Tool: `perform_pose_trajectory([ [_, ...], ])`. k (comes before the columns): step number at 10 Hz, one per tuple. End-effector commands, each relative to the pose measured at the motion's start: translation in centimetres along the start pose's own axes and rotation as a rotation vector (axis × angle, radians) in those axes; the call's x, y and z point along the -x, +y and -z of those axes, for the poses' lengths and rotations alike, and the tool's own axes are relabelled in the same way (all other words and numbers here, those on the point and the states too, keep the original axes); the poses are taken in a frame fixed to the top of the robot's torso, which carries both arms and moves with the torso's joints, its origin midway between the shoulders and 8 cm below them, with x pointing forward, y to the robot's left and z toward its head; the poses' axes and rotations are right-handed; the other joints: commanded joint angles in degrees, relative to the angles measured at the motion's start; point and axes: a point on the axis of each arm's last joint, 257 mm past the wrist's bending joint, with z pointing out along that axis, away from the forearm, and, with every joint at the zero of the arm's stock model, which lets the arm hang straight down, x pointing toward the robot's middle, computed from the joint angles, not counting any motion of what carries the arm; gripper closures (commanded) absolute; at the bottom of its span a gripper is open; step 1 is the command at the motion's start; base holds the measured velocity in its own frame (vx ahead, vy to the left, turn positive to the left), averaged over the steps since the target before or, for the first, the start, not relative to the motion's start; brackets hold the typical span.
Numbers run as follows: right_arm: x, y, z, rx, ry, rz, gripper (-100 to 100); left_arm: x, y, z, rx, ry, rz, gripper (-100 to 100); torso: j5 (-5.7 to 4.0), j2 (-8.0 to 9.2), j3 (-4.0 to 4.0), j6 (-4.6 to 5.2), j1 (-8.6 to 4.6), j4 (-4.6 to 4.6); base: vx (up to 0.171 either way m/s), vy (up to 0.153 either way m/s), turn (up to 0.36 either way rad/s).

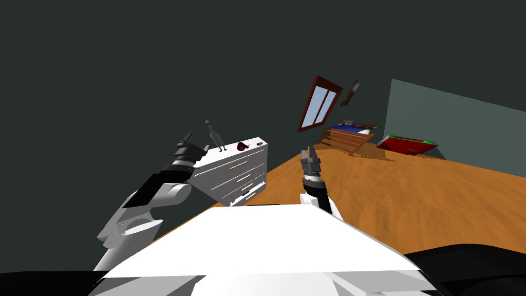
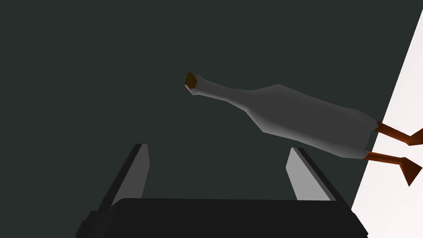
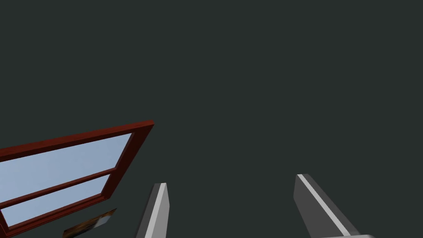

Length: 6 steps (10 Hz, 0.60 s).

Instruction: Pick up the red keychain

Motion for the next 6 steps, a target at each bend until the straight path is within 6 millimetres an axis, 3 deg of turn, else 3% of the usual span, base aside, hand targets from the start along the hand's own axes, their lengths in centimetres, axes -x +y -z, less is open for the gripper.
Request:
perform_pose_trajectory([
  [1,0.0,0.0,0.0,0.000,0.000,0.000,0,0.7,0.3,-0.4,0.034,-0.012,0.006,-100,0.00,0.00,0.00,0.00,0.00,0.00,-0.009,-0.023,-0.078],
  [2,0.0,0.0,0.0,0.000,0.000,0.000,0,1.5,-1.0,-1.0,0.034,-0.011,0.019,-100,0.01,0.00,0.00,-0.03,0.01,0.00,-0.011,-0.040,-0.122],
  [4,0.0,0.0,0.0,0.000,0.000,0.000,0,1.9,0.0,-1.0,0.073,-0.025,0.016,-100,0.00,0.00,0.00,-0.03,-0.02,0.00,-0.006,-0.019,-0.036],
  [5,0.0,0.0,0.0,0.000,0.000,0.000,0,2.7,-1.0,-1.6,0.085,-0.029,0.030,-100,0.02,-0.01,0.00,-0.04,0.05,0.00,0.002,-0.033,-0.129],
  [6,0.0,0.0,0.0,0.000,0.000,0.000,0,3.0,-0.4,-1.5,0.112,-0.040,0.029,-100,0.00,-0.04,-0.02,0.00,-0.01,-0.01,0.000,-0.028,-0.085],
])
